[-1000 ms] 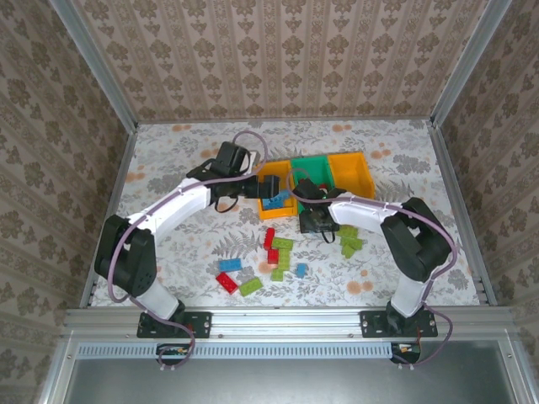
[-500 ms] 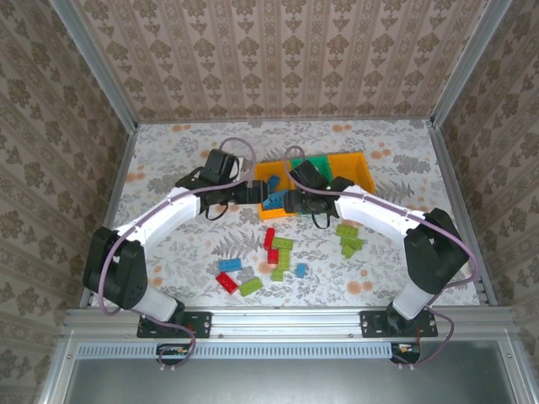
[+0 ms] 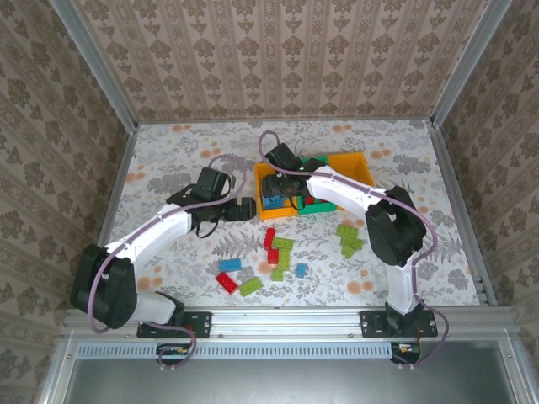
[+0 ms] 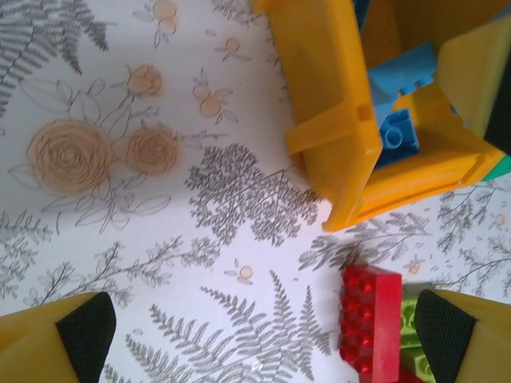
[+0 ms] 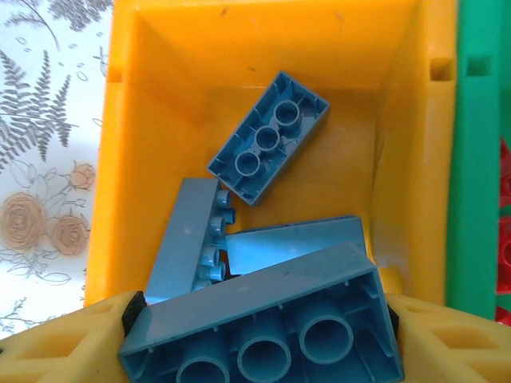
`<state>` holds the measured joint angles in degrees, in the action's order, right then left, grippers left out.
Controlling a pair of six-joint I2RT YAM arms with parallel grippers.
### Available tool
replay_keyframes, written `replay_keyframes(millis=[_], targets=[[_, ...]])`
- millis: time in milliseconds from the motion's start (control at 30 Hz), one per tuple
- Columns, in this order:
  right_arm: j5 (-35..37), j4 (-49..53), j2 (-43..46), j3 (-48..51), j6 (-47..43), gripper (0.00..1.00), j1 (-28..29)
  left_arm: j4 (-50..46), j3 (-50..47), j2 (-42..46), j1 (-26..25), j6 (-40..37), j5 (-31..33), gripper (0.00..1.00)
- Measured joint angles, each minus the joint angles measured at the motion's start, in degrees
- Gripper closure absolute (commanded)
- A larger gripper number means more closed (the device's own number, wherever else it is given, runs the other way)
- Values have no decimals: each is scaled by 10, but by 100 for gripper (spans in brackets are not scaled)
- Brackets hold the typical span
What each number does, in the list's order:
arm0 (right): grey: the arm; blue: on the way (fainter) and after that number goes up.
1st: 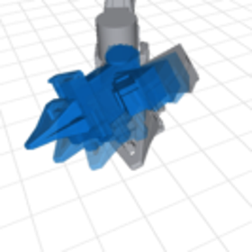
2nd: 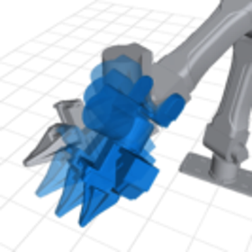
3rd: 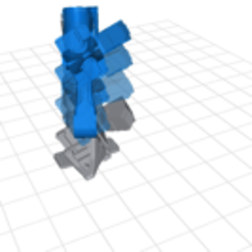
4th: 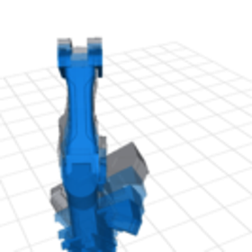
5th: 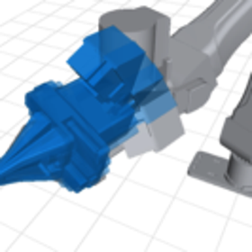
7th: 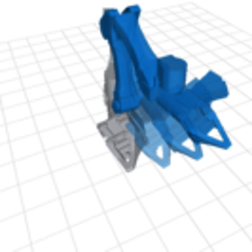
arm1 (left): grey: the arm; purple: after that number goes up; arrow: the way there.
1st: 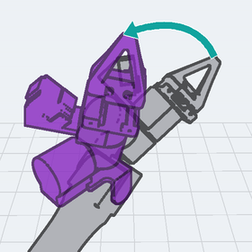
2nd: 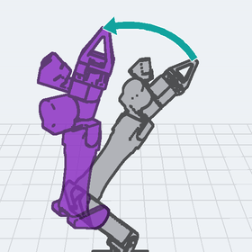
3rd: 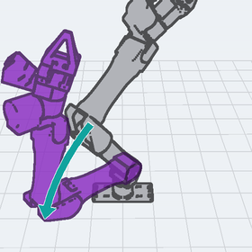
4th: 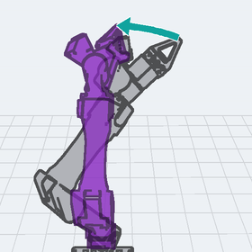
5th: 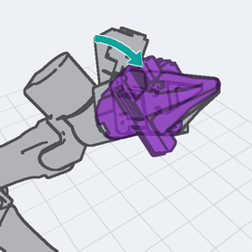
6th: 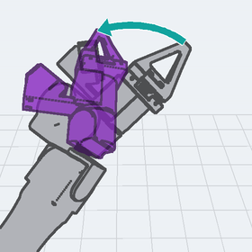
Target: Sort the legos into containers by color
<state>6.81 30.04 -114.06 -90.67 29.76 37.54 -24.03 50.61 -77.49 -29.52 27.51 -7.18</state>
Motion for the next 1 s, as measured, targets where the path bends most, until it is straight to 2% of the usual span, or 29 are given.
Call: replay_keyframes(millis=[300,533,700,1000], targets=[[-3,15,-12,-24,-2,12,-5,0,-28,14,7,9,8,0],[-4,15,17,-2,0,11,-5,1,-30,14,7,11,8,0],[5,13,129,106,-21,12,-5,2,-33,14,7,11,8,0],[50,84,305,329,-87,13,-5,10,-40,14,7,11,8,0]])
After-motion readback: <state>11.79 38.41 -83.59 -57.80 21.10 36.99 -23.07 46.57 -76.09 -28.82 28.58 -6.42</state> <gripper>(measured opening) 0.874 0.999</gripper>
